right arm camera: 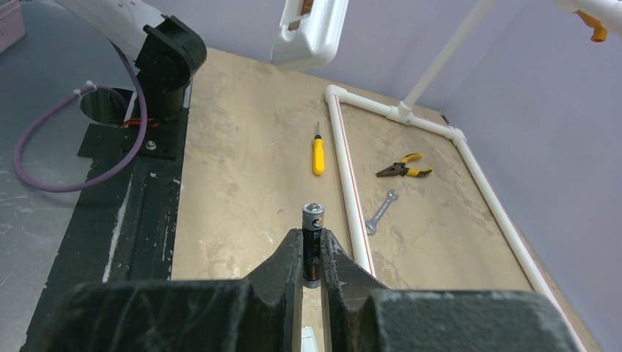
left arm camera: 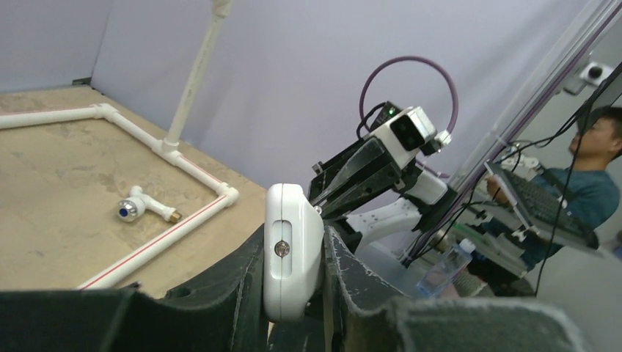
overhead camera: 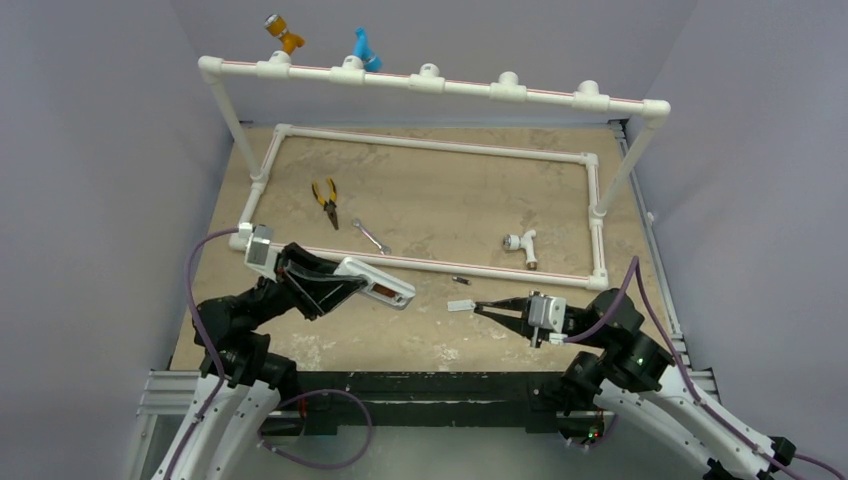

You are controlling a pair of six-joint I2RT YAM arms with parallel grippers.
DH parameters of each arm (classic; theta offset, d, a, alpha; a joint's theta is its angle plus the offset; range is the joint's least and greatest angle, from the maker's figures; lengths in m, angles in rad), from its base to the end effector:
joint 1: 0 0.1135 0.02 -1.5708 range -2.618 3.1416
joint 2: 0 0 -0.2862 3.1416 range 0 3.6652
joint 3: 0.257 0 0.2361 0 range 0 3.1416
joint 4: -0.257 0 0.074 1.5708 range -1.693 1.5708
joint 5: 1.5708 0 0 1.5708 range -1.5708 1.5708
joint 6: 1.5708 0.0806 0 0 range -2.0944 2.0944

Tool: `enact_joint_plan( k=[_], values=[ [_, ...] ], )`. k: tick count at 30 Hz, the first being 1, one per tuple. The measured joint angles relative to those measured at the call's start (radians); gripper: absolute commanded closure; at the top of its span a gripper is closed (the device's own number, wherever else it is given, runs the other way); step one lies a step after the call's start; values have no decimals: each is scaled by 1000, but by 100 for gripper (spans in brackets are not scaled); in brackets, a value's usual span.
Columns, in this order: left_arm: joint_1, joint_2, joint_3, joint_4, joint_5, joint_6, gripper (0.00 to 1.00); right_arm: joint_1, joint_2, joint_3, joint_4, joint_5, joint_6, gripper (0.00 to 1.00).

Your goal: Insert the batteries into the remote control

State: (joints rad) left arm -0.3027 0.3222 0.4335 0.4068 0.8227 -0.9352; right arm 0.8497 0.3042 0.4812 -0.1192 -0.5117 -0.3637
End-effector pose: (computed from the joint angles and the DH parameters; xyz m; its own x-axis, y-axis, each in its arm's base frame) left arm 0.0594 -0.0805 0.3529 -0.3717 -0.4574 -0.8079 0.8616 0.1540 -0.4836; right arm 0.0398 0.1051 0.3068 0.3834 -0.0336 -0.9230 -0.9001 0.2103 -0.3816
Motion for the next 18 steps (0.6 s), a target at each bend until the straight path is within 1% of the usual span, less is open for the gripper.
enact_joint_plan(
  k=[6,11,13,16,18],
  values=[
    [0,-17,-37,65,-63,-197,100,0,-3,-13,0,6,5,100],
    [-1,-26,-83,100,-77,-285,100,0,-3,-14,8,8,23,100],
    [-2,-25,-85,63,-81,-290,100,0,-3,-24,48,3,63,100],
    [-10,-8,-82,-58,-104,-271,100,0,18,-47,135,-8,146,100],
    [-21,31,-82,-151,-128,-251,100,0,63,-56,195,-11,217,100]
  ],
)
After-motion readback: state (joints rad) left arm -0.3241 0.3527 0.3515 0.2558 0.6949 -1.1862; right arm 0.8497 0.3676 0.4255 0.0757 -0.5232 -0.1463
